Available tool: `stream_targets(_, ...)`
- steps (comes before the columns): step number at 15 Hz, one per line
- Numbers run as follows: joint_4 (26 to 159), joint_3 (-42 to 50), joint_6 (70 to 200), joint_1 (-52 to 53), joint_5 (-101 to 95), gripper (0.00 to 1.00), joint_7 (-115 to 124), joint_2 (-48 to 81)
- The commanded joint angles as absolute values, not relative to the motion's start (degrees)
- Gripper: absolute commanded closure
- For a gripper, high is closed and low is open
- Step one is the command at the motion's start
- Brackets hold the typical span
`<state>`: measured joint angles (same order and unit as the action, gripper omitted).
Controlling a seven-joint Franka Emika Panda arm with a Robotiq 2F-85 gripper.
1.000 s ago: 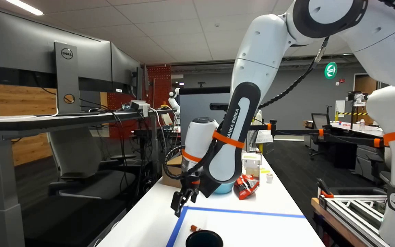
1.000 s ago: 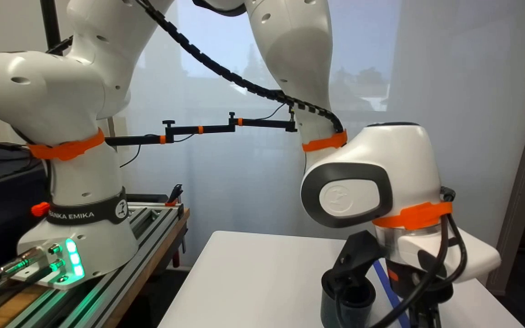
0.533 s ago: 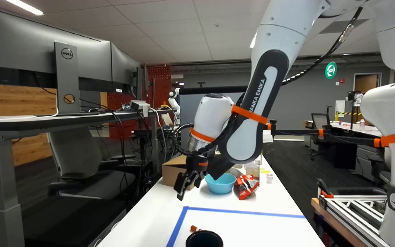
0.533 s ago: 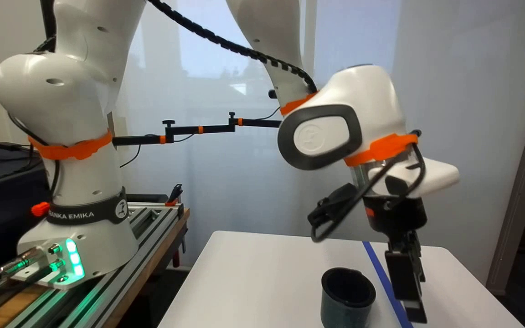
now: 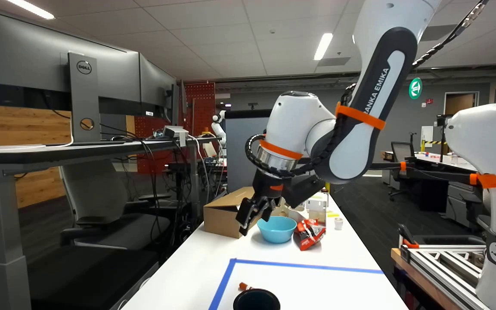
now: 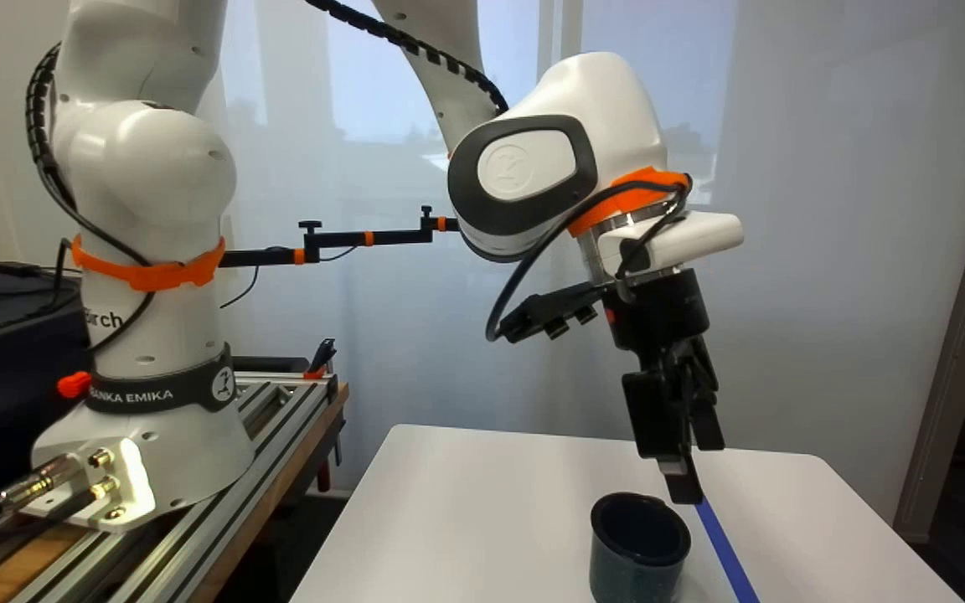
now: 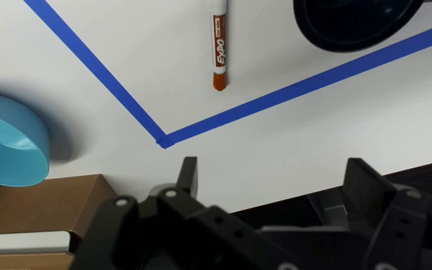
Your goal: Take the marker out of the cup
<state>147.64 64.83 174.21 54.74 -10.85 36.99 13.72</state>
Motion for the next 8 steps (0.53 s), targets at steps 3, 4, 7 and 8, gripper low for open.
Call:
stream_targets(3, 149.6, 83.5, 167.0, 76.6, -15.9, 0.00, 41.9, 7.3)
stream_targets(4, 149.3, 85.9, 165.5, 79.7, -15.9, 0.00, 41.8, 6.5)
stream_targets(7, 147.7, 92.2, 160.6, 88.2, -14.8, 0.00, 41.1, 5.3)
stream_targets(8, 147.2, 94.0, 159.3, 90.5, -14.2, 0.00, 40.5, 4.8)
